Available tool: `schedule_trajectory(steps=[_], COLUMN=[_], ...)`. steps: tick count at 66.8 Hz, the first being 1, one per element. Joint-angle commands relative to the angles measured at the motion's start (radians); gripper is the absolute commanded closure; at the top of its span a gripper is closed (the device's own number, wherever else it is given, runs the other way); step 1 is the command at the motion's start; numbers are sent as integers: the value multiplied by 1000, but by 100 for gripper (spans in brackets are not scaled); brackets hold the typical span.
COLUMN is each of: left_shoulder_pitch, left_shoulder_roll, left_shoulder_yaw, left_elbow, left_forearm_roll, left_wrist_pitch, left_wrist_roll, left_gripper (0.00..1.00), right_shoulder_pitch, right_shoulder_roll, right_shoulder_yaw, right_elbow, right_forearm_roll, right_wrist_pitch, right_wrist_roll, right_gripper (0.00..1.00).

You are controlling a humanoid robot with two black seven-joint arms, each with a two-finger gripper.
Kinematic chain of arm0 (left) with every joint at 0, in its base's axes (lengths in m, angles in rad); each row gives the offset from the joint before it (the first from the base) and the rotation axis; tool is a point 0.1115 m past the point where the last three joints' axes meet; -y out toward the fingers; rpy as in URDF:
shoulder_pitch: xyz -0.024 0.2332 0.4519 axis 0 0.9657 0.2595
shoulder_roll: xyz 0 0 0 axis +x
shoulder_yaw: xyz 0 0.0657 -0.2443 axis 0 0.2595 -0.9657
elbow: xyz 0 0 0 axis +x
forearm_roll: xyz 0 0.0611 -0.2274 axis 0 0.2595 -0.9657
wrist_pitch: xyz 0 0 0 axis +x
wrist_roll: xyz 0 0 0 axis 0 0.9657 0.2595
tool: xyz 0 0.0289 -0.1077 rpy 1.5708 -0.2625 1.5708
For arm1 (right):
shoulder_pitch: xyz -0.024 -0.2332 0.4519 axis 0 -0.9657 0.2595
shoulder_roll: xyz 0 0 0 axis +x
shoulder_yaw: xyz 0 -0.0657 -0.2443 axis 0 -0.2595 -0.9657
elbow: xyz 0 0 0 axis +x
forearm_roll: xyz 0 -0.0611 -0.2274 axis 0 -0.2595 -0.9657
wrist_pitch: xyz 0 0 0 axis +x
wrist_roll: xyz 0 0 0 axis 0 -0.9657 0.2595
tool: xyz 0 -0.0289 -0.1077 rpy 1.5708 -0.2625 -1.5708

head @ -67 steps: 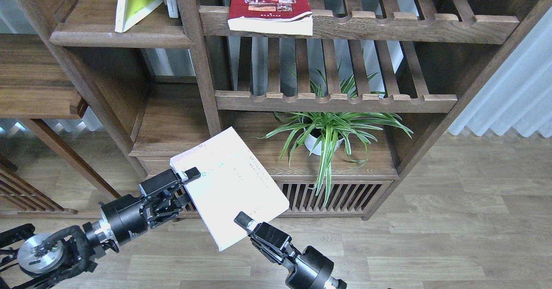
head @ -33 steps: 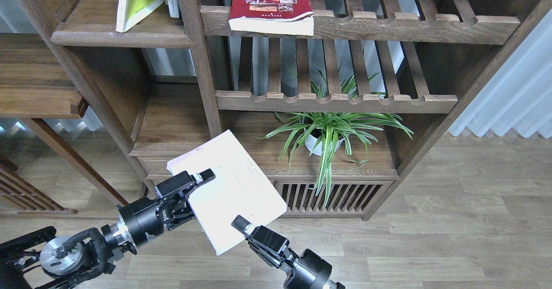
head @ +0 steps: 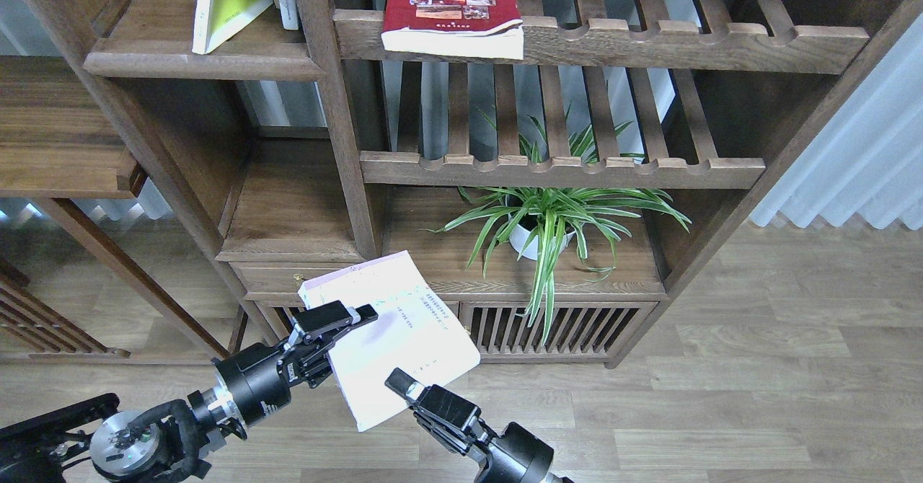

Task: Organize books on shelf
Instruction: 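Grasp the white book's edge with the left gripper, then open right, then carry the white book with the left gripper up to the top shelf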

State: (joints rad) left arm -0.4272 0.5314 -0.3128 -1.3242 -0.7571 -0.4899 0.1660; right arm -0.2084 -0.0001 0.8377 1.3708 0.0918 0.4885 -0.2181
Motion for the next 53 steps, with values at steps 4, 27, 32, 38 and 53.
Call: schedule_trajectory(steps=[4,27,32,38,53], left_shoulder_pitch=[1,-12,-25,-33,-93], left_shoulder_roll=[39,191,254,375,568], left_shoulder_yaw=[14,20,18,12,3], left_elbow=[0,-1,-1,-9,-39], left_forearm_roll=[2,25,82,173,202], left_wrist_pitch=[1,1,1,1,1], left_wrist_roll=[-19,-65,-65,-66,-65], left_gripper=[98,98,98,98,98], right_shoulder_pitch=[20,18,18,20,21], right_shoulder_roll=[0,0,-11,-12,-3], right_shoulder_yaw=[9,100,106,106,104], right_elbow=[-6,-9,-10,-13,-15], right_forearm_roll=[-37,-37,-37,-37,-37], right_wrist_pitch=[0,0,0,0,0], right_wrist_roll=[9,14,14,14,11], right_gripper=[1,0,0,0,0])
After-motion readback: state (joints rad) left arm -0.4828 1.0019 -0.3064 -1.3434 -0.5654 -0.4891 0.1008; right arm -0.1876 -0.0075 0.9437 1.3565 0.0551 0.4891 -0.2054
